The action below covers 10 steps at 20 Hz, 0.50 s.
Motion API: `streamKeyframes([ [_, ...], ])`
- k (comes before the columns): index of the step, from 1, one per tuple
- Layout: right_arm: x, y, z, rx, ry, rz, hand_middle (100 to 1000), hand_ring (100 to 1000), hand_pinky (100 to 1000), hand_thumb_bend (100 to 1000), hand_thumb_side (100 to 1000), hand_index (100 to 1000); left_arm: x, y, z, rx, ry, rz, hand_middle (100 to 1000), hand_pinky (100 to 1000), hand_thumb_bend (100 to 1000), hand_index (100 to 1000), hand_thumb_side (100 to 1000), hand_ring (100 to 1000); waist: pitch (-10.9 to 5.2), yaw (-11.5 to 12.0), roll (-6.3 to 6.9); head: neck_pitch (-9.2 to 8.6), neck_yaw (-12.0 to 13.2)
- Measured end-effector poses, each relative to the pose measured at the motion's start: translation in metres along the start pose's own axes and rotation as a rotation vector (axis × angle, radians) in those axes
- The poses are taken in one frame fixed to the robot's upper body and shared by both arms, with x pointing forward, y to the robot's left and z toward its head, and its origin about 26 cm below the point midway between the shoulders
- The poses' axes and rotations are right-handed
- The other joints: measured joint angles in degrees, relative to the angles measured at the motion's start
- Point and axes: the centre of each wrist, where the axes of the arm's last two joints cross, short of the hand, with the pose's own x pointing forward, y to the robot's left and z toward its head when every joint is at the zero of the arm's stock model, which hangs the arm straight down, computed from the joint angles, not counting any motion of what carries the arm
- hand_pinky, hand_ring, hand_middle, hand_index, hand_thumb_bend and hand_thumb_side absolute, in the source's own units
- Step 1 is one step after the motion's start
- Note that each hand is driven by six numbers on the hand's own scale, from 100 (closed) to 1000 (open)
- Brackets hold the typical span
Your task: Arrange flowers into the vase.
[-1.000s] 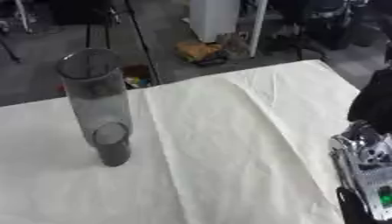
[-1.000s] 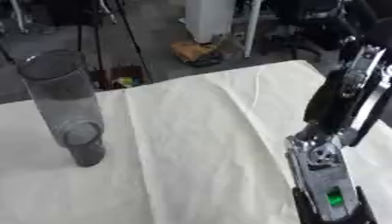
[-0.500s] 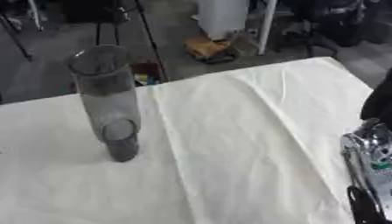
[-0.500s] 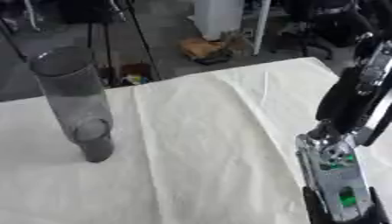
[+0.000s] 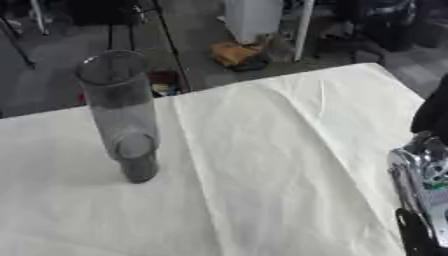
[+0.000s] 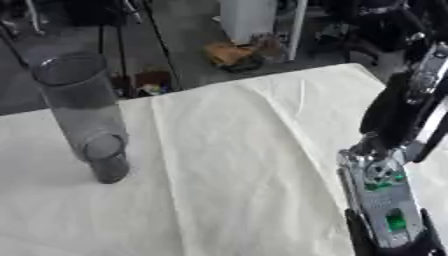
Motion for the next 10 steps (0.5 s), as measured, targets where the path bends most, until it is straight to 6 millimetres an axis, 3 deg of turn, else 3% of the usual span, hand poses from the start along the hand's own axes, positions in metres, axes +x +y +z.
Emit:
streamKeyframes([
  [10, 0.000, 0.001, 0.001, 0.004, 0.003, -0.003, 758, 797, 705, 100, 647, 821, -0.007, 0.012, -0.024, 0.097, 0.034, 0.125, 697, 629, 100, 246, 744, 704, -0.23, -0.9, 0.13, -0.47, 0.5],
])
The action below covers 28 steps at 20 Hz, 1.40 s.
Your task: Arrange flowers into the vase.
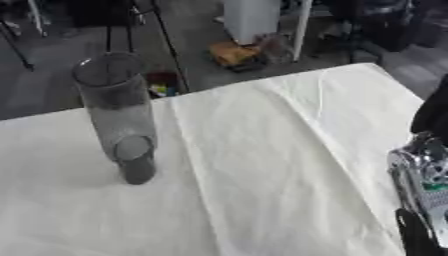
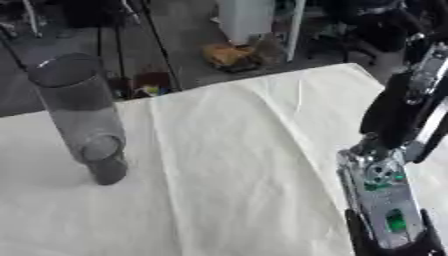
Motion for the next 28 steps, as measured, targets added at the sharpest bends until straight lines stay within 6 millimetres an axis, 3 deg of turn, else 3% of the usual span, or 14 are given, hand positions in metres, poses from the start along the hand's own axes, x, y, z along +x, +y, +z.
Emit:
streamKeyframes([
  [9, 0.000, 0.000, 0.000, 0.002, -0.001, -0.003, 756, 796, 704, 100, 643, 819, -0.008, -0.002, -0.013, 0.075, 0.033, 0.158, 671, 598, 100, 249, 765, 673, -0.04, -1.3, 0.45, -0.66, 0.9],
  [18, 0.000, 0.003, -0.001, 0.006, -0.005, -0.013, 756, 797, 705, 100, 630, 820, 0.016, -0.010, -0.015, 0.100, -0.133, 0.309, 647, 575, 100, 254, 780, 643, 0.51, -2.7, 0.77, -2.58, 1.9],
  [28, 0.001, 0.007, -0.003, 0.013, -0.015, -0.031, 756, 797, 705, 100, 621, 819, -0.004, -0.015, -0.012, 0.129, -0.098, 0.345, 639, 590, 100, 254, 786, 636, 1.79, -4.5, 1.74, -3.10, 2.7],
])
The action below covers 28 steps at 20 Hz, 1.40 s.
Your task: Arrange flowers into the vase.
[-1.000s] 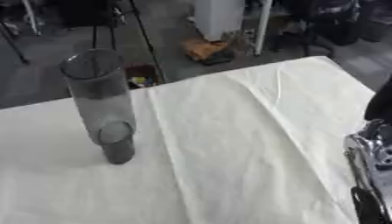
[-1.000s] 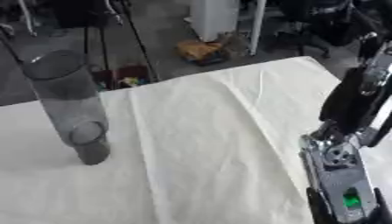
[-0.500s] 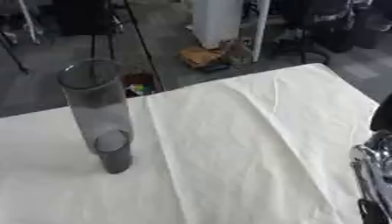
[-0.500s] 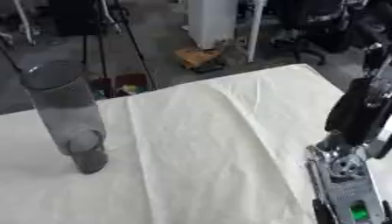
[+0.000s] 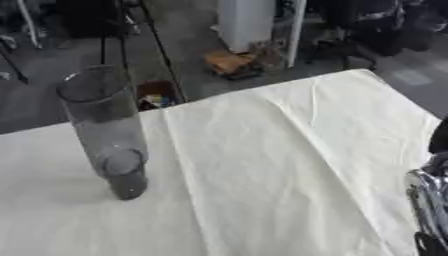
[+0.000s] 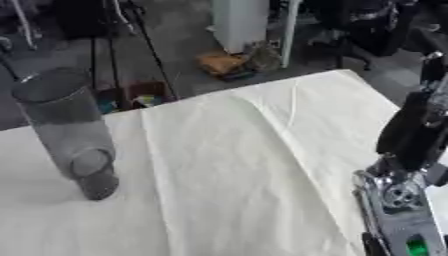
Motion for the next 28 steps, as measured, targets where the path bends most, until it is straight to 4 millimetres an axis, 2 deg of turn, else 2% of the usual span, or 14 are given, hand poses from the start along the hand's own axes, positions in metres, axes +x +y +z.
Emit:
streamKeyframes([
  [18, 0.001, 0.007, -0.004, 0.015, -0.017, -0.034, 754, 798, 706, 100, 609, 819, -0.004, -0.010, 0.008, -0.013, -0.011, 0.025, 635, 594, 100, 257, 786, 630, 2.24, -2.4, 0.97, -1.02, 3.1],
  [28, 0.001, 0.008, -0.003, 0.019, -0.017, -0.037, 754, 800, 707, 100, 601, 821, 0.000, -0.015, 0.011, -0.034, -0.041, 0.019, 633, 597, 100, 257, 780, 627, 3.01, -3.4, 1.66, -2.03, 3.4],
])
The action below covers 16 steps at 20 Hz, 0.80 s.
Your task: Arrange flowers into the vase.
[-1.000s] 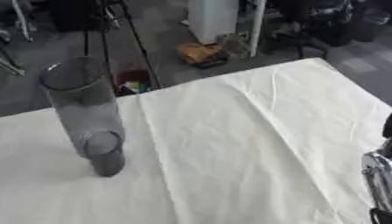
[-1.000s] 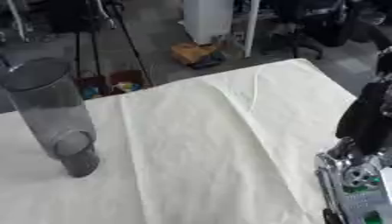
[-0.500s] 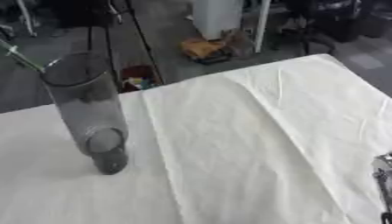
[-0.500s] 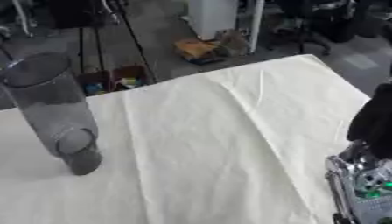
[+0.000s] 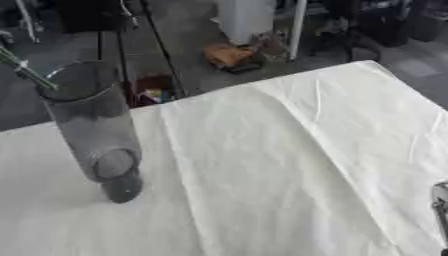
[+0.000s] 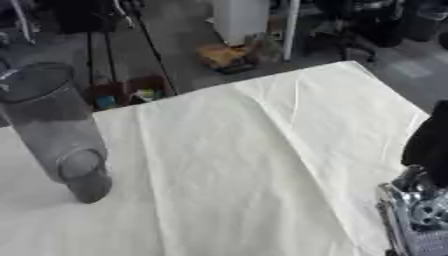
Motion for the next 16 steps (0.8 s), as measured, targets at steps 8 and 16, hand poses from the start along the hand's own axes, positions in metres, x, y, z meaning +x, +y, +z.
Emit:
streamKeyframes([
  [8, 0.000, 0.001, 0.000, 0.005, -0.001, -0.003, 754, 801, 708, 100, 595, 822, 0.002, -0.002, 0.002, -0.013, -0.009, -0.008, 635, 607, 100, 255, 774, 629, 0.52, -0.5, 0.43, -0.96, 0.0],
  [16, 0.000, 0.001, 0.000, 0.006, -0.001, -0.002, 754, 800, 707, 100, 590, 821, -0.003, -0.002, 0.011, -0.041, 0.007, -0.053, 640, 624, 100, 254, 765, 635, 0.86, -0.5, 0.50, -0.96, 0.0],
])
